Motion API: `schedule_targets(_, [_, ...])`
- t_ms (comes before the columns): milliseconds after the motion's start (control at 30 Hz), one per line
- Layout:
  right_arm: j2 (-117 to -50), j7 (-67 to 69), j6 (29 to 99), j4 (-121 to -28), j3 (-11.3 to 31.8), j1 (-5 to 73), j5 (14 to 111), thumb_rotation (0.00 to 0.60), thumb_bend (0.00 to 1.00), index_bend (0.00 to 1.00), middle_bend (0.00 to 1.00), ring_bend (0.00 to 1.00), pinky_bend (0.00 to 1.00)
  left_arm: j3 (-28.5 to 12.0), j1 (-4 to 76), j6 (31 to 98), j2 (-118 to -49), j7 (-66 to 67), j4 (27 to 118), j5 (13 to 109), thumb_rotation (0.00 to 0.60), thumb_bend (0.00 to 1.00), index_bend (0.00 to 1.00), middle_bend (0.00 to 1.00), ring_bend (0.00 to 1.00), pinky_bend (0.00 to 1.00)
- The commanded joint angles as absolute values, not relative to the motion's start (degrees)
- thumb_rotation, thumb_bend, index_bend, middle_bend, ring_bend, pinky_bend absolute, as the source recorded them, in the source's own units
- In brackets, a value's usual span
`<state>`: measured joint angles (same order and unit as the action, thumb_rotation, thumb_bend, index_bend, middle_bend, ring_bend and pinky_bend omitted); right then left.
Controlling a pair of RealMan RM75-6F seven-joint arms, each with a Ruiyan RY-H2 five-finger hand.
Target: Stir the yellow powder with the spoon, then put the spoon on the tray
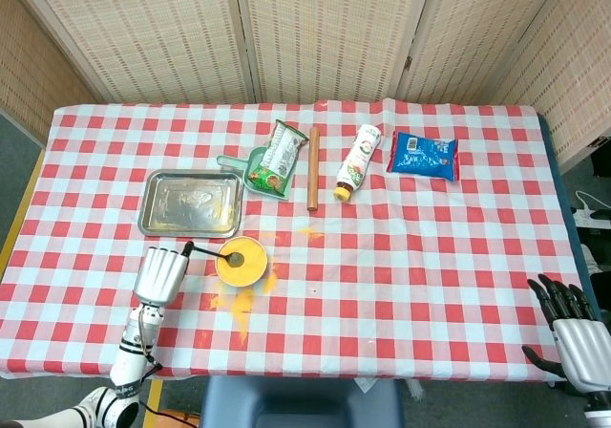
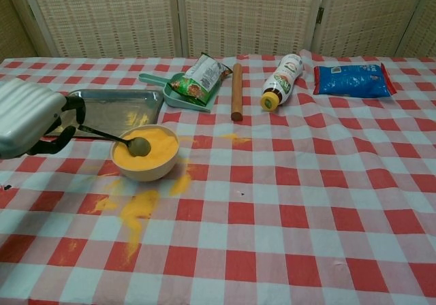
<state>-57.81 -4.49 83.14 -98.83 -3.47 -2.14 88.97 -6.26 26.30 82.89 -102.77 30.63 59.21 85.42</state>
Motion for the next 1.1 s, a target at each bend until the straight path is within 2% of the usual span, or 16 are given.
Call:
schedule_targets(33, [-57.9,-4.6,83.0,-98.8,-3.4,-2.1,88.7,0.6,0.12,0.0,0.0,0.0,0.0,-7.3,26.8,79.2,-100.1,28.1,63.2,83.4,0.6,0.51,0.45,1.0,1.0,1.0])
schedule_targets(267, [-58.2,-5.2,82.1,-98.7,-3.2,-1.7,87.9,0.6,0.12,0.0,0.0,0.0,0.0,-9.8,28.2,69.5,-90.7,32.8,81.3,75.0,0.6,0.51,0.41,1.0,1.0,1.0])
schedule_targets(367, [-58.2,-5.3,81.8,-98.7,-3.1,-1.6,87.7,0.6,0.12,0.0,0.0,0.0,0.0,-11.4,29.4,66.9,-88.2,36.4,86.4,70.9,0.6,0.51,0.4,1.0,1.0,1.0])
schedule_targets(733, [-58.2,-5.4,81.7,-98.7,-2.9,-1.5,86.9,0.6,0.12,0.0,0.0,0.0,0.0,-16.1,35.1,58.7,-84.0,42.3,92.0,53.9,0.6,0.51,0.39,1.0,1.0,1.0])
schedule_targets(1100, [-58.3,-5.5,81.5,-98.7,-2.8,-1.4,86.6,0.6,0.12,0.0,0.0,0.0,0.0,-14.5,40.2,54.8,-79.0,46.1,96.3,40.8,0.6,0.48,0.33,1.0,1.0,1.0])
